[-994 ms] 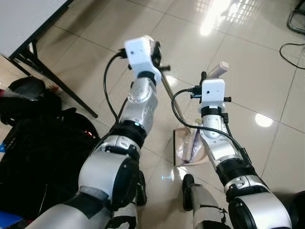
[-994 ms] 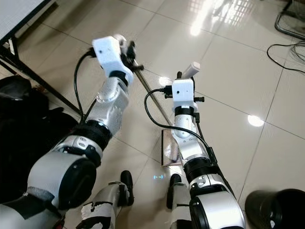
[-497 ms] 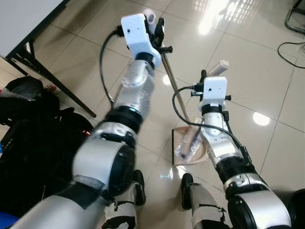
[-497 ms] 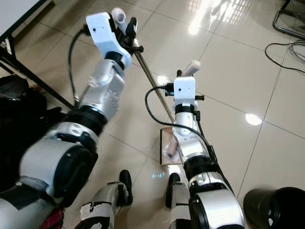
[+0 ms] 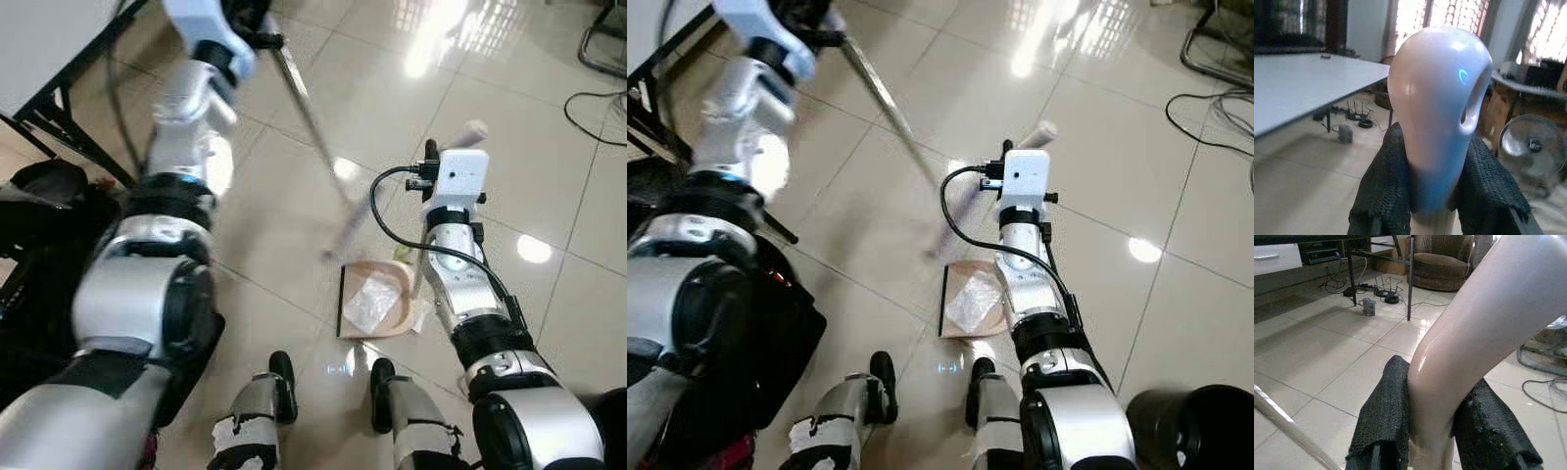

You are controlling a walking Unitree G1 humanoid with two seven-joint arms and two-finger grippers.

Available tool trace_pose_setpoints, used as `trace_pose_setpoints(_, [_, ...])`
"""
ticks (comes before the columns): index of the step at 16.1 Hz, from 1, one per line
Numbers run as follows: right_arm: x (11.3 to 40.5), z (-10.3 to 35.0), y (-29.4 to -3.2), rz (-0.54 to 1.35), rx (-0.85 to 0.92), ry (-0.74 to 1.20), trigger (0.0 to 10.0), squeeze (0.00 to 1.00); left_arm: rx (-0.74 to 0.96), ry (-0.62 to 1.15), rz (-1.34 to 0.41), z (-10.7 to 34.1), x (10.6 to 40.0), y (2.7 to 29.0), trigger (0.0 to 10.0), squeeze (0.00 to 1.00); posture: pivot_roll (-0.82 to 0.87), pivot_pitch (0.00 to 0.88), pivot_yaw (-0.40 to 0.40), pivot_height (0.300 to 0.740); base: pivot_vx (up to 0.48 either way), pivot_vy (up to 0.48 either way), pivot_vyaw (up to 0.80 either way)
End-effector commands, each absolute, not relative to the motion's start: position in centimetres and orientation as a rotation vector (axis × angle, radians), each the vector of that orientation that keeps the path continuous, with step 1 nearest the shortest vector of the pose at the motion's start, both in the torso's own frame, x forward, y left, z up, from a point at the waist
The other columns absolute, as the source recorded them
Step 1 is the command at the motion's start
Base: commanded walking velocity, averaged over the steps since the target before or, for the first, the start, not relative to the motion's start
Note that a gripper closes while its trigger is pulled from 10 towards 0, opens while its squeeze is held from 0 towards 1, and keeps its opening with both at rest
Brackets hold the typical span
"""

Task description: Sweep floor

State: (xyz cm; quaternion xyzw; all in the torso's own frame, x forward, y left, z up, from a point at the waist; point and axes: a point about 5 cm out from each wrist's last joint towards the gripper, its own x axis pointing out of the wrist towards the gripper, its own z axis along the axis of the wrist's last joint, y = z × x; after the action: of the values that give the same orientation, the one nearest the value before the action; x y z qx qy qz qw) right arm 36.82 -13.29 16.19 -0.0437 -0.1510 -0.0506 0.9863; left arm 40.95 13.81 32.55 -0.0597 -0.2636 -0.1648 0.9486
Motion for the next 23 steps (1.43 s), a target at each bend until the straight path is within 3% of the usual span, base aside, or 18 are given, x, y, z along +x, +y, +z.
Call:
trace_pose_setpoints(1, [36.4, 15.3, -13.4, -0.104, -0.038, -0.264, 10.0, 0.0, -0.03, -0.515, -0.327, 31.2, 40.7, 15.1, 10.0, 0.0, 0.03, 0.206, 0.064, 0.74, 0.0, 0.0, 0.0])
trace_pose_setpoints(6, [35.4, 18.4, -14.0, -0.102, 0.016, -0.359, 10.0, 0.0, 0.028, -0.361, -0.288, 25.1, 39.4, 17.4, 10.0, 0.0, -0.02, 0.132, 0.07, 0.74, 0.0, 0.0, 0.0])
trace_pose_setpoints(8, [34.0, 20.9, -14.6, -0.098, 0.034, -0.39, 10.0, 0.0, 0.017, -0.246, -0.237, 20.3, 37.2, 18.2, 10.0, 0.0, -0.05, 0.093, 0.07, 0.74, 0.0, 0.0, 0.0])
trace_pose_setpoints(12, [32.0, 23.8, -15.4, -0.082, 0.041, -0.393, 10.0, 0.0, 0.021, -0.118, -0.224, 16.5, 33.9, 18.0, 10.0, 0.0, -0.07, 0.064, 0.058, 0.74, 0.0, 0.0, 0.0])
trace_pose_setpoints(23, [27.2, 23.9, -16.1, -0.104, -0.012, -0.192, 10.0, 0.0, 0.084, 0.056, -0.321, 13.9, 28.3, 15.5, 10.0, 0.0, -0.04, 0.1, 0.06, 0.74, 0.0, 0.0, 0.0])
